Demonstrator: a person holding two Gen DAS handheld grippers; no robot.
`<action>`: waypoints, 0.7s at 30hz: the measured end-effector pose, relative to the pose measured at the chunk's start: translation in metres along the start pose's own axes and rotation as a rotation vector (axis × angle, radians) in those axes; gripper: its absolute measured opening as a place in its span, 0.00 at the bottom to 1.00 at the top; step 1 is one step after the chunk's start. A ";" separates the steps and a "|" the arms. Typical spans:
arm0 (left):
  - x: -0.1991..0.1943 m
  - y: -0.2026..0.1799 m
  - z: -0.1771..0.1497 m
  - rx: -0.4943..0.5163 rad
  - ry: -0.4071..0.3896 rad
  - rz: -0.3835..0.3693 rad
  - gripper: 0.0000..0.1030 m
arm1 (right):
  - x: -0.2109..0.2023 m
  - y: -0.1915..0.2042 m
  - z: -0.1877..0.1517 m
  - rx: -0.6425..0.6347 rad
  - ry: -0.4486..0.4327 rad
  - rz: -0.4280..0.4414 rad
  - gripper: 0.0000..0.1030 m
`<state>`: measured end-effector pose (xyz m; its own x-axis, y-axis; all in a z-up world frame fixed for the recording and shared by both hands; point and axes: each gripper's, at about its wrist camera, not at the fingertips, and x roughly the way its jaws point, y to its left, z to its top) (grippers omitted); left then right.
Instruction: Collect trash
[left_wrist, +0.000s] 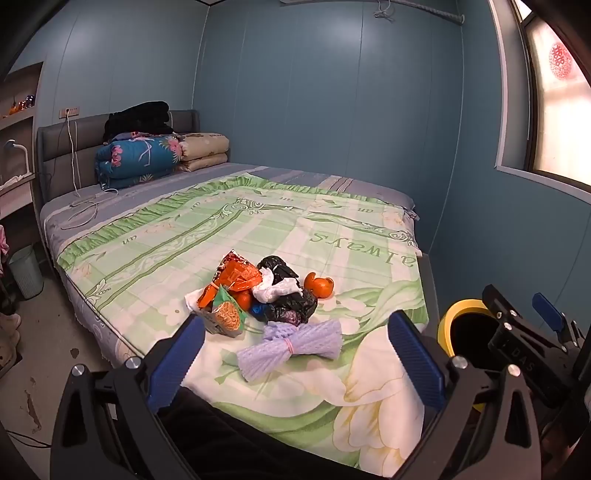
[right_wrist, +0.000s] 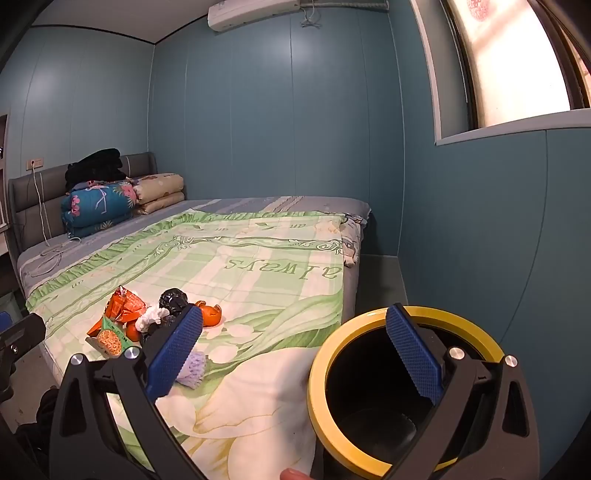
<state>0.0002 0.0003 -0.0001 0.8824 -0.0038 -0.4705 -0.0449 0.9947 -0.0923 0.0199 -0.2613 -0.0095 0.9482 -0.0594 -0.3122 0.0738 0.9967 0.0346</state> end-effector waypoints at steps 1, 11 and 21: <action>0.000 0.000 0.000 -0.002 -0.001 -0.001 0.93 | 0.000 0.000 0.000 -0.001 0.001 0.000 0.92; 0.000 0.000 0.000 -0.001 0.002 -0.002 0.93 | 0.001 0.001 -0.001 -0.005 0.002 -0.002 0.92; 0.000 0.000 0.000 -0.004 0.005 -0.002 0.93 | 0.002 0.001 -0.001 -0.004 0.004 -0.001 0.92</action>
<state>0.0002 0.0000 -0.0002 0.8800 -0.0067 -0.4748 -0.0447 0.9943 -0.0968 0.0210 -0.2603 -0.0112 0.9469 -0.0600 -0.3158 0.0733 0.9968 0.0304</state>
